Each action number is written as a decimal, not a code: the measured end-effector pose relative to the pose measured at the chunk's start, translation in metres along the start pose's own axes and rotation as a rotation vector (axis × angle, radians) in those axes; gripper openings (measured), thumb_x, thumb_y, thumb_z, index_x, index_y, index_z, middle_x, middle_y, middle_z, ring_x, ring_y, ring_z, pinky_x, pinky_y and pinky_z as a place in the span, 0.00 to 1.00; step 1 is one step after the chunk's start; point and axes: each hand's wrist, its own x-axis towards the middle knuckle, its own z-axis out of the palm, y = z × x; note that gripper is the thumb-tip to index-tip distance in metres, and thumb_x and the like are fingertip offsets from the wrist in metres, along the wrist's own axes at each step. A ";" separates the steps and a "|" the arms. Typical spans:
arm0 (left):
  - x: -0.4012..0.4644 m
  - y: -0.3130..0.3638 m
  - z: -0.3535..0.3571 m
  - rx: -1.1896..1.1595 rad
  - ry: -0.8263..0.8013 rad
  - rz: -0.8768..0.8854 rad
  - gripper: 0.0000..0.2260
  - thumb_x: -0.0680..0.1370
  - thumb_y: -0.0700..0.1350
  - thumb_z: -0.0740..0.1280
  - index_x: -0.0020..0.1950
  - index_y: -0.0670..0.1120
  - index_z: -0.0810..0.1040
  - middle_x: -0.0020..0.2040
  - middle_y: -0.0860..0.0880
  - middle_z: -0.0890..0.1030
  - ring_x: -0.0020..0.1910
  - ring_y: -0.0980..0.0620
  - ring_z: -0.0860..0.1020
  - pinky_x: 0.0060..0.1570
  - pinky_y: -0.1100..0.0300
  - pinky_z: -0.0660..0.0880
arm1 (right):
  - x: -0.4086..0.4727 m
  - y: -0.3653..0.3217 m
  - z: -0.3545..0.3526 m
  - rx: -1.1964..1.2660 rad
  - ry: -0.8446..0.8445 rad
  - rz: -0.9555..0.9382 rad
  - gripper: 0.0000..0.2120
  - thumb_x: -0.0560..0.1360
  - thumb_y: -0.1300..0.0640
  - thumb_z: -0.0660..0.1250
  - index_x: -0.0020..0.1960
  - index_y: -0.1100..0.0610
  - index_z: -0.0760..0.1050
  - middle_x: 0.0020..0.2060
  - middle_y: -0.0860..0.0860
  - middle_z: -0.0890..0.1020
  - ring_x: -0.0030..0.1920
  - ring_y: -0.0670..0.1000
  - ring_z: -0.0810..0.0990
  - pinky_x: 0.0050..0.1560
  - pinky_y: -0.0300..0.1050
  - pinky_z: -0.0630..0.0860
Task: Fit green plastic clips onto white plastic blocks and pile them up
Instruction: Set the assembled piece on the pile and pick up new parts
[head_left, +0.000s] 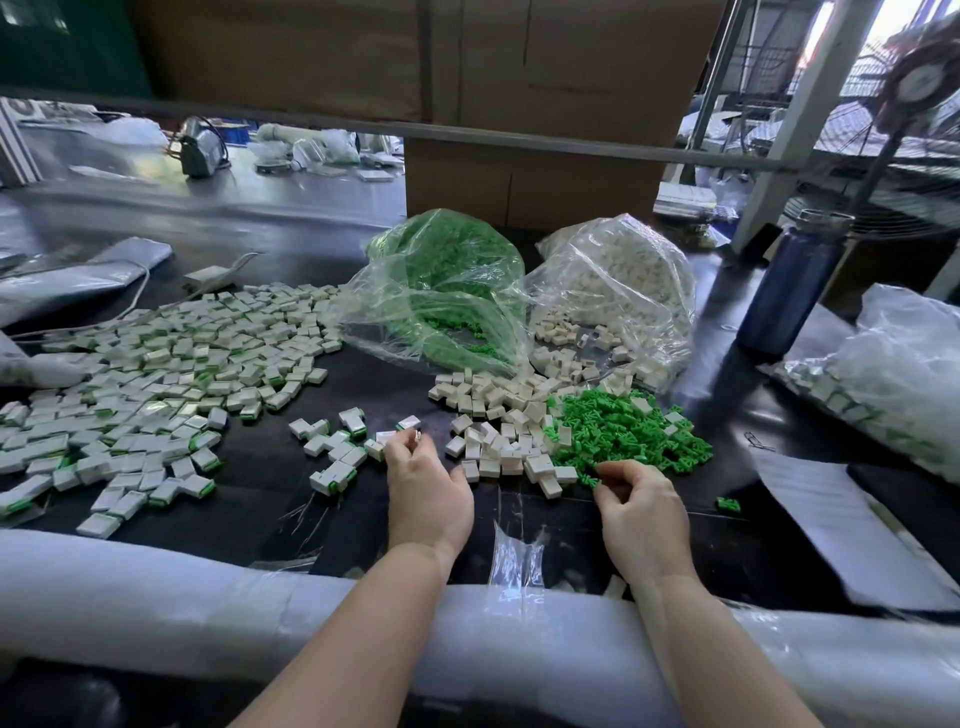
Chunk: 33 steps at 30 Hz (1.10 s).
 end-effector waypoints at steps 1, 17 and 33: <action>0.000 0.001 0.000 0.024 -0.010 0.008 0.20 0.78 0.39 0.63 0.68 0.37 0.67 0.72 0.42 0.58 0.71 0.46 0.61 0.66 0.65 0.55 | 0.000 0.000 0.001 -0.017 -0.006 0.004 0.08 0.75 0.62 0.65 0.54 0.57 0.79 0.50 0.54 0.79 0.49 0.51 0.75 0.49 0.37 0.67; -0.004 -0.003 0.007 0.307 0.011 0.130 0.12 0.78 0.50 0.63 0.60 0.50 0.75 0.58 0.51 0.69 0.60 0.50 0.65 0.59 0.59 0.64 | -0.005 -0.010 0.000 -0.226 -0.074 -0.016 0.06 0.75 0.58 0.66 0.51 0.57 0.78 0.51 0.52 0.76 0.55 0.53 0.72 0.55 0.44 0.69; -0.009 0.003 0.001 -0.035 -0.020 0.216 0.10 0.73 0.38 0.71 0.51 0.49 0.79 0.47 0.53 0.78 0.46 0.56 0.76 0.49 0.67 0.71 | -0.006 -0.008 -0.002 -0.022 -0.049 -0.098 0.05 0.73 0.62 0.68 0.48 0.55 0.80 0.43 0.49 0.81 0.46 0.50 0.77 0.49 0.39 0.71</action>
